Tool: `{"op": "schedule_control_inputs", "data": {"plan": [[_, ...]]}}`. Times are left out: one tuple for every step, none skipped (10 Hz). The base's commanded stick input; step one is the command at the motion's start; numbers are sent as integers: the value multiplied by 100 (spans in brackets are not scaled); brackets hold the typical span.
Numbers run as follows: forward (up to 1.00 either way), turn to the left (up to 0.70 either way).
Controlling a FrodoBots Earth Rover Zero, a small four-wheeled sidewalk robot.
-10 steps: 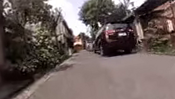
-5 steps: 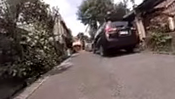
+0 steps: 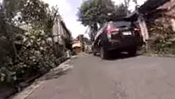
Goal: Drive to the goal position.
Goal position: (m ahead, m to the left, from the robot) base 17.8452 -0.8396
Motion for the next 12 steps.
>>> {"op": "schedule_control_inputs", "data": {"plan": [[70,0],[70,0],[70,0],[70,0],[70,0],[70,0],[70,0],[70,0],[70,0],[70,0],[70,0],[70,0]]}}
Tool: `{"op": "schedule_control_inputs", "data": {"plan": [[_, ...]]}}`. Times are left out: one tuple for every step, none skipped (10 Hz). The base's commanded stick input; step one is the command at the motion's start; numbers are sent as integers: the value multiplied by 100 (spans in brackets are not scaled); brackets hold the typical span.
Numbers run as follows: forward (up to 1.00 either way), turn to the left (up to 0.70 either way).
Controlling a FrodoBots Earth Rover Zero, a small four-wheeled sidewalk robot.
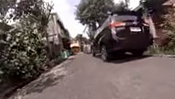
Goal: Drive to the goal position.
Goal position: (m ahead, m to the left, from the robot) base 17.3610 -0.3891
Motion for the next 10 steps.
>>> {"op": "schedule_control_inputs", "data": {"plan": [[70,0],[70,0],[70,0],[70,0],[70,0],[70,0],[70,0],[70,3],[70,20],[70,35]]}}
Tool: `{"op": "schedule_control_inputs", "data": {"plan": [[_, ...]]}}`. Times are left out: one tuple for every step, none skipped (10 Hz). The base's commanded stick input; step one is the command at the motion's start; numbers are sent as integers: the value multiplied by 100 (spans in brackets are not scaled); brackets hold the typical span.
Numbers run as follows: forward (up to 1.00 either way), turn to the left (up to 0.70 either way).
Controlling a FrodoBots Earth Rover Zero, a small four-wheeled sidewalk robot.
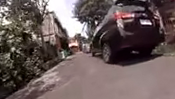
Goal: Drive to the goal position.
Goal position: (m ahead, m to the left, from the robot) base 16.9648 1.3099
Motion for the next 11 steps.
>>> {"op": "schedule_control_inputs", "data": {"plan": [[70,25],[70,3],[70,2],[70,2],[70,0],[70,0],[70,2],[70,2],[70,2],[70,2],[70,2]]}}
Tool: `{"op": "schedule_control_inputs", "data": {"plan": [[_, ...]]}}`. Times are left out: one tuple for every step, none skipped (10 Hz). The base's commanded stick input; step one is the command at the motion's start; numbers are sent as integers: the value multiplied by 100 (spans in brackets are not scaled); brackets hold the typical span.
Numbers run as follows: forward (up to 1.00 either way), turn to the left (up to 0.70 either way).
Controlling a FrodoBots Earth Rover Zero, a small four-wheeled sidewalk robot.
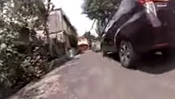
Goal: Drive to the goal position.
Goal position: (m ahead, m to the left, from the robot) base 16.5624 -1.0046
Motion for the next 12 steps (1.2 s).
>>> {"op": "schedule_control_inputs", "data": {"plan": [[70,3],[70,3],[70,4],[70,4],[70,4],[70,4],[70,4],[70,4],[70,4],[70,4],[70,4],[70,4]]}}
